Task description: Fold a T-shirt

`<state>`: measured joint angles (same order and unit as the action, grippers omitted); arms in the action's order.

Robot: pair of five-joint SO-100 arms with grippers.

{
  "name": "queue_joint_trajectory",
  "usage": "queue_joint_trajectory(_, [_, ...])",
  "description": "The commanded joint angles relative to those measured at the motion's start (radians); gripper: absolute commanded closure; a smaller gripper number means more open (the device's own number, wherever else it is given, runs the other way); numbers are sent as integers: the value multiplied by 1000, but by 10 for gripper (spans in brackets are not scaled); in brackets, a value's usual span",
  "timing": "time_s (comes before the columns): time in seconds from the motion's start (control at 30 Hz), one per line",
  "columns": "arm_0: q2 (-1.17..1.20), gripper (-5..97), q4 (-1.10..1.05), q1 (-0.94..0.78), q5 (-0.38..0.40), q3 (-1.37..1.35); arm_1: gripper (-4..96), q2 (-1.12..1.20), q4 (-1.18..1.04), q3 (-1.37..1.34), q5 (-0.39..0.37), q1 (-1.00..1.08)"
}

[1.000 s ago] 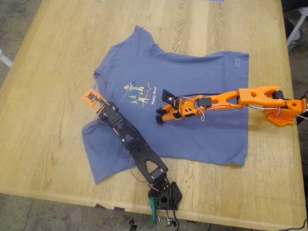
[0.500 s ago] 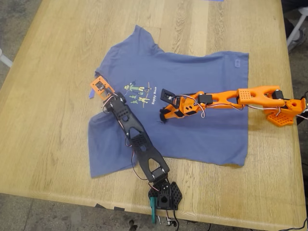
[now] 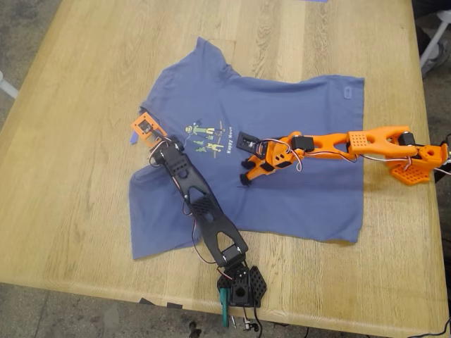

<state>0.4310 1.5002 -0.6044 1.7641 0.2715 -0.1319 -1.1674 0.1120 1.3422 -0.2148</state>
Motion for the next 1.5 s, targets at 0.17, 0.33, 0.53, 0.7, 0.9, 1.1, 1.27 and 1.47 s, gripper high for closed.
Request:
queue_joint_trajectory(0.17, [212,890,8,6,6,58,675,-28,-187,0,-2,-37])
queue_joint_trajectory(0.33, [212,889,9,2,6,58,755,-26,-140,-26,-5,-34])
queue_joint_trajectory(0.53, [212,889,9,2,9,58,852,-25,-146,-29,-5,-25])
queue_joint_trajectory(0.7, [219,889,20,0,9,58,760,-43,-193,-3,-5,-28])
queue_joint_trajectory(0.9, [219,889,20,-5,9,58,693,-54,-126,2,-11,-18])
queue_joint_trajectory(1.1, [229,889,31,-2,9,60,890,-61,-255,0,-12,-37])
queue_joint_trajectory(1.27, [245,899,44,8,9,60,913,-81,-350,-2,-14,-26])
queue_joint_trajectory(1.47, [267,918,58,61,21,63,914,-89,-321,2,-32,35])
